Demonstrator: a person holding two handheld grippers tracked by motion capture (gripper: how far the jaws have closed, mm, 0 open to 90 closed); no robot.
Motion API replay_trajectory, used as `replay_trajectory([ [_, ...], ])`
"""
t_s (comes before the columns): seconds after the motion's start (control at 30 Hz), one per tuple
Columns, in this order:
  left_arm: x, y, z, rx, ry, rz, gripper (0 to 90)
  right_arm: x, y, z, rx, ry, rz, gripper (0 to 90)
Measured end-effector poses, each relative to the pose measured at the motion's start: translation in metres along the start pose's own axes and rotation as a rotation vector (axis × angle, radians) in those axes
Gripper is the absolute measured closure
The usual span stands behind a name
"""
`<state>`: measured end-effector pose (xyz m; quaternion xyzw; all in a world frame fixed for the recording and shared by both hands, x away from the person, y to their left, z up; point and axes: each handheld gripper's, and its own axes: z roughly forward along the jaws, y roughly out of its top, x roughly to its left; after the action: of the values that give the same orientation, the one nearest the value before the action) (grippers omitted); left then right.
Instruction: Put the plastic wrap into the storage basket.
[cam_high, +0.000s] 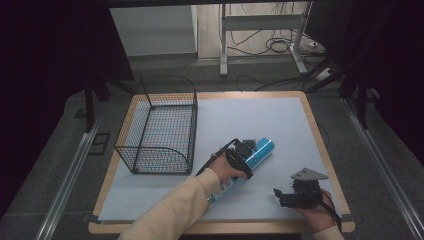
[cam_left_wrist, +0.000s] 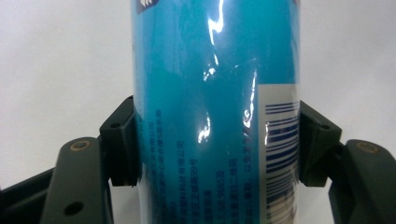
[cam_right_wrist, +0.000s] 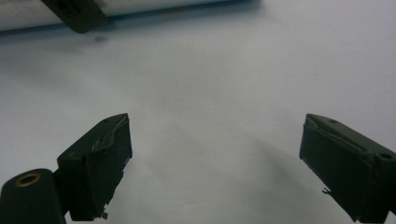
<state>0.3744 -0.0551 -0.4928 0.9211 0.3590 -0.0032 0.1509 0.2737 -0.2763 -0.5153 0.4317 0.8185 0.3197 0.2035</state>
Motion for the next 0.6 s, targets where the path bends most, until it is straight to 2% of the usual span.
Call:
replay_trajectory([
  [0.1,-0.001,0.001,-0.004,0.007,0.003,0.017,31.4,0.0,0.0,0.001,0.0,-0.001,0.001,9.7],
  [0.4,0.002,0.005,-0.023,0.012,-0.004,0.034,31.4,0.0,0.0,0.0,0.0,-0.001,0.002,9.7],
  [0.6,0.006,0.004,-0.035,-0.011,-0.002,0.034,31.4,0.0,0.0,0.0,-0.006,-0.004,0.002,9.7],
])
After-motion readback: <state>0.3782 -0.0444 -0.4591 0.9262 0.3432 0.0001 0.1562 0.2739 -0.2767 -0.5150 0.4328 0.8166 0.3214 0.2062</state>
